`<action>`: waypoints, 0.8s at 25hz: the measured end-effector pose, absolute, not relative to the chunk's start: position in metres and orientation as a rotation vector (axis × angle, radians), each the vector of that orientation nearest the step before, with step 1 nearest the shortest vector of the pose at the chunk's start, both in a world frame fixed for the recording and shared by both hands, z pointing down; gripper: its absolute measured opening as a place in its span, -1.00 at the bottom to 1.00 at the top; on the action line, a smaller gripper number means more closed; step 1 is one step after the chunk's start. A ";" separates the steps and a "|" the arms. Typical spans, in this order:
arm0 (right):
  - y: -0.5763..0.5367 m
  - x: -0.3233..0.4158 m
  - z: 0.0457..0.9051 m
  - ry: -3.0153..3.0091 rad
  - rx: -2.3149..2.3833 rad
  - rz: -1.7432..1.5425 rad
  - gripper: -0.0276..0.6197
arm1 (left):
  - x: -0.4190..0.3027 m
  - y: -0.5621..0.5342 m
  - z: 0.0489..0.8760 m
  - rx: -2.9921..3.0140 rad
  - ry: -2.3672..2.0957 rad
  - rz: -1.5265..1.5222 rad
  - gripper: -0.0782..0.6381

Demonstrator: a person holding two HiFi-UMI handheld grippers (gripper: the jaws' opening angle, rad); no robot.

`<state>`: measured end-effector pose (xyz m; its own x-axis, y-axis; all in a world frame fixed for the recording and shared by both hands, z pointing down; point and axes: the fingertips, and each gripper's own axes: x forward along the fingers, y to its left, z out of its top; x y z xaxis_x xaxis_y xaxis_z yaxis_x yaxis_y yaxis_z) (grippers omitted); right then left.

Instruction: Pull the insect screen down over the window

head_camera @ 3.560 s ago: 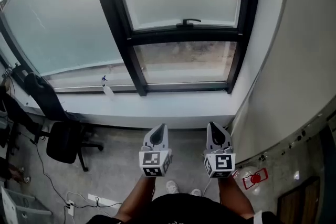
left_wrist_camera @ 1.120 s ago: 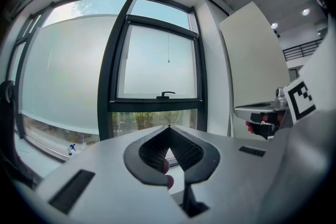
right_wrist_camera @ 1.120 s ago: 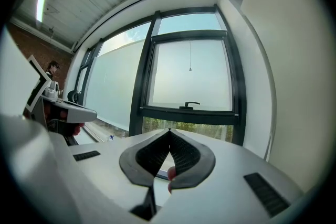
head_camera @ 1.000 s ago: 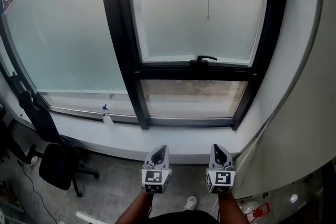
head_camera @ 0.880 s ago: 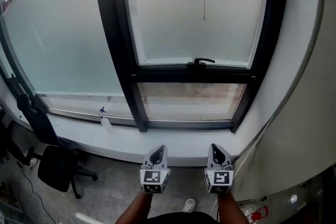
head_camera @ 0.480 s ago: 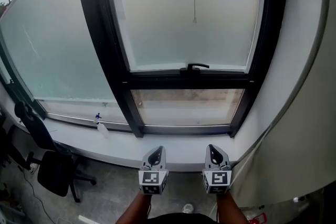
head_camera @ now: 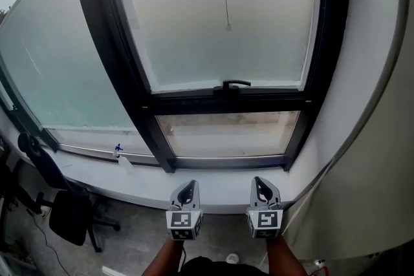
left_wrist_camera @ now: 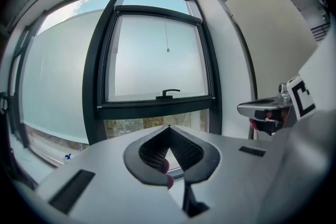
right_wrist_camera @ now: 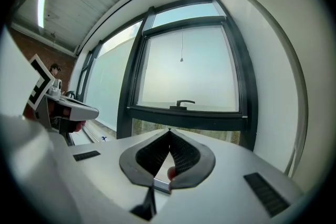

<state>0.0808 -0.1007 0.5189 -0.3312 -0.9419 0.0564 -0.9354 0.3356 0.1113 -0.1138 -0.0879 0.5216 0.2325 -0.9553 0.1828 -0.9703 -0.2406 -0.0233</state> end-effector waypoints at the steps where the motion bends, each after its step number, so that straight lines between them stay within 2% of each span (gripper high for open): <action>1: -0.102 0.082 0.520 -2.475 1.749 -0.079 -0.90 | -0.113 -0.090 0.520 2.389 -1.882 0.249 -0.77; 20: -0.170 0.080 0.516 -2.493 1.753 -0.108 -0.90 | -0.098 -0.171 0.519 2.456 -1.838 0.236 -0.77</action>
<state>0.0797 -0.1705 0.5156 -0.3365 -0.9411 0.0343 -0.9346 0.3382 0.1106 -0.0976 -0.1711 0.5189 0.2753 -0.9478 0.1606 -0.9577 -0.2849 -0.0399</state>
